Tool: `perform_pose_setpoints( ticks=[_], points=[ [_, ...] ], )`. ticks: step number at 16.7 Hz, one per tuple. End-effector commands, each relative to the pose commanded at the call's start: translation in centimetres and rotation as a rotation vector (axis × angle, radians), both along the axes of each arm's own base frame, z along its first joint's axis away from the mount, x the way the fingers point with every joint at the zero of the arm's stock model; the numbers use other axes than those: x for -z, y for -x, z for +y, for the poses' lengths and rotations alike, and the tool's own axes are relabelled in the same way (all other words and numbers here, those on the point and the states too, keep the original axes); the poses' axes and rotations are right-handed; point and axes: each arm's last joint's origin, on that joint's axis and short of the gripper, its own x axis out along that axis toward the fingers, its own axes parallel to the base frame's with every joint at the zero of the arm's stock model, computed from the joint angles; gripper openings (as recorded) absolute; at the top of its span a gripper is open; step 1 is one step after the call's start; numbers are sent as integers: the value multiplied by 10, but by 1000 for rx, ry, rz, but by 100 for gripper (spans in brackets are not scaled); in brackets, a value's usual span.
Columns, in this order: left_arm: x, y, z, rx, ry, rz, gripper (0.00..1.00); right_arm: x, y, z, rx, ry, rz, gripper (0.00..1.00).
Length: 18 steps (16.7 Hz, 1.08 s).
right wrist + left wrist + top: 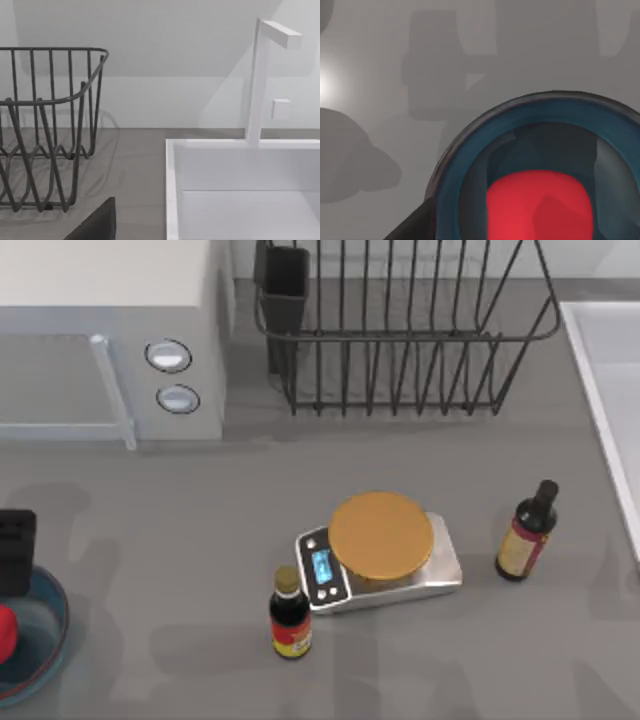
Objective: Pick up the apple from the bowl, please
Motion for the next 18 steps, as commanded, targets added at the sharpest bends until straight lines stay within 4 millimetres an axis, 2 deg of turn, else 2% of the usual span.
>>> perform_pose_setpoints(
  ticks=[4, 7, 14, 16, 18],
  points=[
    [10, -37, 6, 3, 15, 289, 100, 0, 0, 0, 0, 0, 0, 100],
    [15, -51, 9, 5, 23, 397, 100, 0, 0, 0, 0, 0, 0, 100],
    [16, -53, 8, 9, 23, 413, 100, 0, 0, 0, 0, 0, 0, 100],
    [26, -54, 8, 9, 24, 419, 100, 0, 0, 0, 0, 0, 0, 100],
    [44, -57, 9, 8, 24, 419, 100, 0, 0, 0, 0, 0, 0, 100]
  ],
)
